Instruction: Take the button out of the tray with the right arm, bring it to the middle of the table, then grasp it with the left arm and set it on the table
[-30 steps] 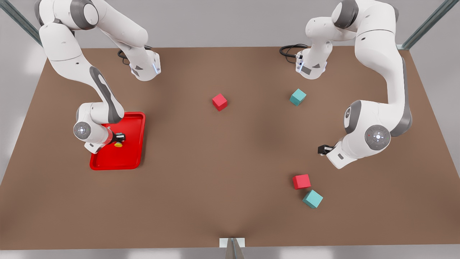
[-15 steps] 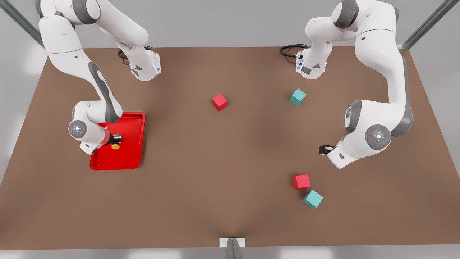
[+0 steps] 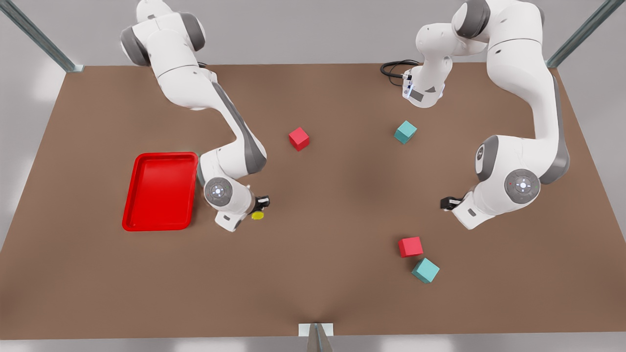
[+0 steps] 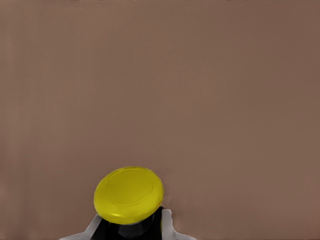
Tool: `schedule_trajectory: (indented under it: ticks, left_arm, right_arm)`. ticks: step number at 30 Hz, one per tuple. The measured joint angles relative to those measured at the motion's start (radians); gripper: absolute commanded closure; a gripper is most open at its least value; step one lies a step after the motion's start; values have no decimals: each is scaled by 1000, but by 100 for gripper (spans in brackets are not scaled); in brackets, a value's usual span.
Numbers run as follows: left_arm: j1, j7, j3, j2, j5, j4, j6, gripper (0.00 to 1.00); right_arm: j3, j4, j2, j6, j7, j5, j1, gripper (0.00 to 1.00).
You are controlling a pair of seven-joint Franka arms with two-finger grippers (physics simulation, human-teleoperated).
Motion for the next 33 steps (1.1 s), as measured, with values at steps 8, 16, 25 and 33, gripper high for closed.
schedule_trajectory:
  ticks: [8, 16, 25, 33]
  left_arm:
    - [24, 4, 3, -6, 18, 1, -24, 0]
    - [36, 6, 3, -30, 47, 1, -61, 0]
    - [-175, -90, -167, 39, 48, 128, -66, 0]
    - [-328, -426, -203, 157, 81, 98, 35, 0]
  right_arm:
    - [-215, 389, 378, -51, 197, 347, 312, 50]
    - [-207, 509, 519, 88, 345, 524, 321, 0]
    - [-151, -236, -308, -27, 344, 129, -112, 0]
    - [125, 0, -517, -399, 152, -200, -666, 0]
